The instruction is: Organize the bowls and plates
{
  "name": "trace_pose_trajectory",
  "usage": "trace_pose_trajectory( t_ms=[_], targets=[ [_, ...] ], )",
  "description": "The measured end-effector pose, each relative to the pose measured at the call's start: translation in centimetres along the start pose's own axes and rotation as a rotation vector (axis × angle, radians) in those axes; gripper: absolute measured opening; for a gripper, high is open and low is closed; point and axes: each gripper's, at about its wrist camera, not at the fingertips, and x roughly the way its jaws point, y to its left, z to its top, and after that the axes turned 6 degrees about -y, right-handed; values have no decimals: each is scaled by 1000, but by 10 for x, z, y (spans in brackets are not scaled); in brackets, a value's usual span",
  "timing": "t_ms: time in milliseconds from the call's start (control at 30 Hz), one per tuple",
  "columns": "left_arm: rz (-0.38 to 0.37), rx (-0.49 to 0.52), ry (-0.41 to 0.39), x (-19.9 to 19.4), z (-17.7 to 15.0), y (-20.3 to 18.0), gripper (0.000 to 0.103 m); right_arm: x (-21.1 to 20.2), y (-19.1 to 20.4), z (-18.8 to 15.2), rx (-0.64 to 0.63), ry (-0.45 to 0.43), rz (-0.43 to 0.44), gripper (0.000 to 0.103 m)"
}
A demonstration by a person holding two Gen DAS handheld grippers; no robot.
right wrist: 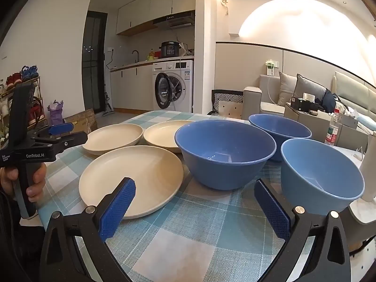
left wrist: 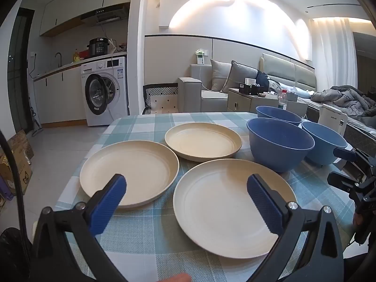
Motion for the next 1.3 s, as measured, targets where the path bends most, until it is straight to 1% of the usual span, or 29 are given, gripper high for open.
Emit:
trace_pose_trajectory(
  t_ms=[33, 400, 433, 767, 867, 1300],
  targets=[
    [-1, -2, 0, 0, 0, 0, 103, 0, 0, 0, -9, 10, 0, 103],
    [-8, -8, 2, -1, 0, 0, 103, 1, -2, 0, -2, -3, 3, 103],
    [-8, -7, 2, -1, 0, 0, 103, -1, 3, 1, -7, -2, 4, 103],
    [2, -2, -4, -4, 4, 0, 103, -2, 5, 3, -8, -11, 6, 103],
    [1, -10, -3, 1, 0, 1, 103, -6, 4, 4, -8, -21, 8, 103],
    [-2, -3, -10, 1, 1, -1, 103, -7, 5, 3, -12, -24, 15, 103]
  ],
)
